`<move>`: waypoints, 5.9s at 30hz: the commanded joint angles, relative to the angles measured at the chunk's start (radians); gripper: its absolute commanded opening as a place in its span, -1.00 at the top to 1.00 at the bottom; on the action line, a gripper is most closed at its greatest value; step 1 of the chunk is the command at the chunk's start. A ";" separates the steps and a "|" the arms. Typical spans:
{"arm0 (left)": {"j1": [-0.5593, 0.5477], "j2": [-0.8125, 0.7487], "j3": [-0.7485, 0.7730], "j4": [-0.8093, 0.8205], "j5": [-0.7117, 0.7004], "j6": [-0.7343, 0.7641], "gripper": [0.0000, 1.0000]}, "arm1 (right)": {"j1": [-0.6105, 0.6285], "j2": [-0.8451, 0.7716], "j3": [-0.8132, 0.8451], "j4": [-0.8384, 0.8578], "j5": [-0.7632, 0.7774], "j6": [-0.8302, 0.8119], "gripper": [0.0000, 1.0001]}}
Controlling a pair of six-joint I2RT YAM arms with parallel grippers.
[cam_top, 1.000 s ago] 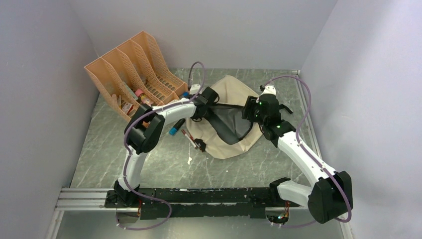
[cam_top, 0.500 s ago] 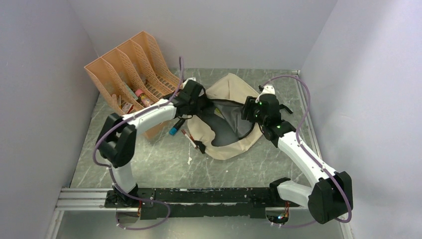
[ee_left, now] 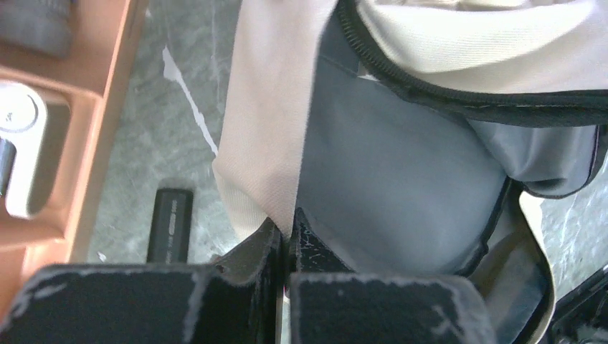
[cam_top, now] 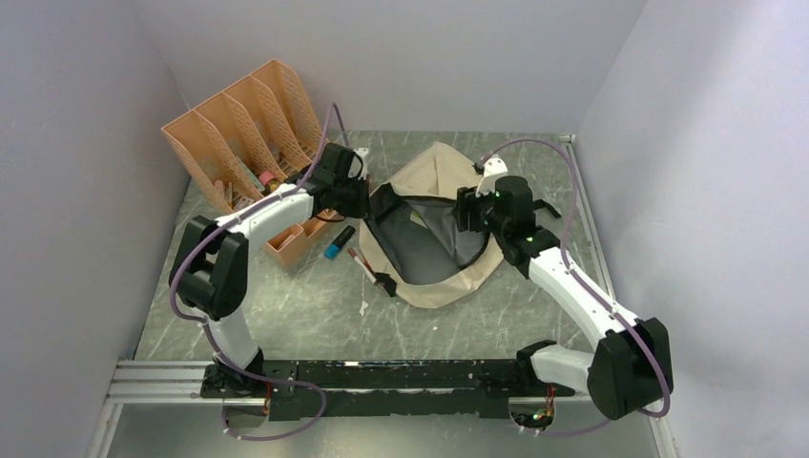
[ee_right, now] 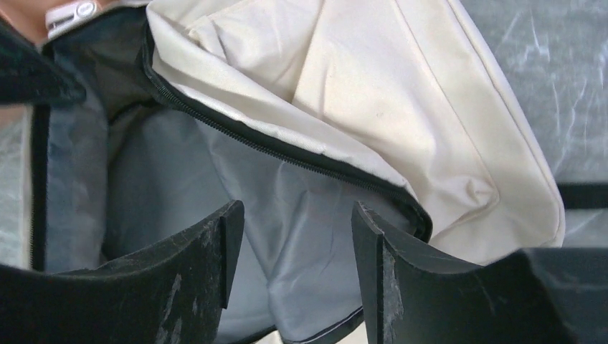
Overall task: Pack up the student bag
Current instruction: Zip the student bag at the center of the board.
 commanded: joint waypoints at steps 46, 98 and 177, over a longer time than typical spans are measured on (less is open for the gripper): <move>0.097 0.068 0.098 -0.054 0.347 0.245 0.90 | 0.118 0.371 0.430 -0.274 -0.575 -0.246 1.00; -0.058 -0.239 -0.202 -0.026 -0.269 -0.284 -0.06 | 0.190 -0.030 -0.074 0.011 -0.263 0.154 -0.09; -0.355 -0.294 -0.168 -0.083 -0.306 -0.567 0.90 | 0.260 0.550 0.073 0.276 -0.374 0.201 0.22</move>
